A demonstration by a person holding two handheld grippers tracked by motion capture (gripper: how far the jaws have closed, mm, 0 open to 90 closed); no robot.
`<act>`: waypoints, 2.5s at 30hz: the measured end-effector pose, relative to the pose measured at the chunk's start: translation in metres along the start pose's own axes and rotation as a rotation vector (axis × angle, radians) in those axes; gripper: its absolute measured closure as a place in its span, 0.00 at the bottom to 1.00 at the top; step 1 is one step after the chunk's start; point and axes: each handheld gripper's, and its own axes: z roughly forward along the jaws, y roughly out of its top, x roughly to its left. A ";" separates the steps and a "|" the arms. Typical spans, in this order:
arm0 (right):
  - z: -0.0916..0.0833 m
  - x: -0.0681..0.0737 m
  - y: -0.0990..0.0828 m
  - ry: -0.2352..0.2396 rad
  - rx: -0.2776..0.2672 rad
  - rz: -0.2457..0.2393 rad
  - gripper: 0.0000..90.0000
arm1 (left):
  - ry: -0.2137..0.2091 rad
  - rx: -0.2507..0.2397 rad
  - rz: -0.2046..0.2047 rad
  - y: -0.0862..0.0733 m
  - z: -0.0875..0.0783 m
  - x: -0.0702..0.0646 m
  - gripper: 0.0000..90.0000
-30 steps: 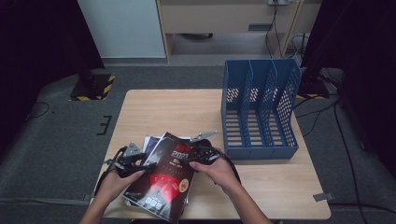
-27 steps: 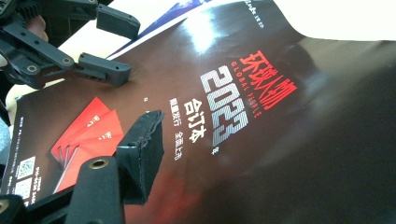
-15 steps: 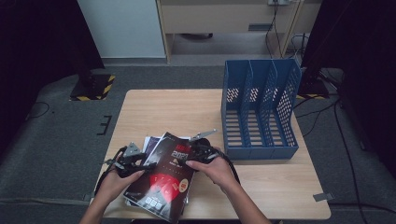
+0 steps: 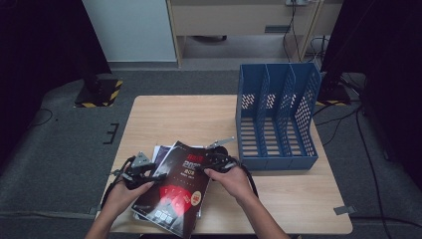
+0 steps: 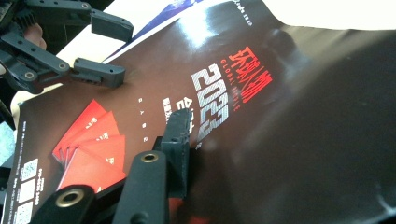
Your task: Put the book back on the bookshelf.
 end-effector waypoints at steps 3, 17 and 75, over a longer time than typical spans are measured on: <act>-0.001 0.001 0.001 -0.002 -0.002 0.001 0.74 | 0.002 0.001 0.000 0.000 0.000 0.000 0.40; -0.006 0.006 0.030 -0.005 -0.046 -0.014 0.86 | 0.016 0.002 -0.022 0.001 0.001 0.001 0.31; -0.081 0.045 0.159 0.077 -0.164 -0.290 0.97 | 0.010 -0.224 -0.016 0.104 -0.066 0.074 0.05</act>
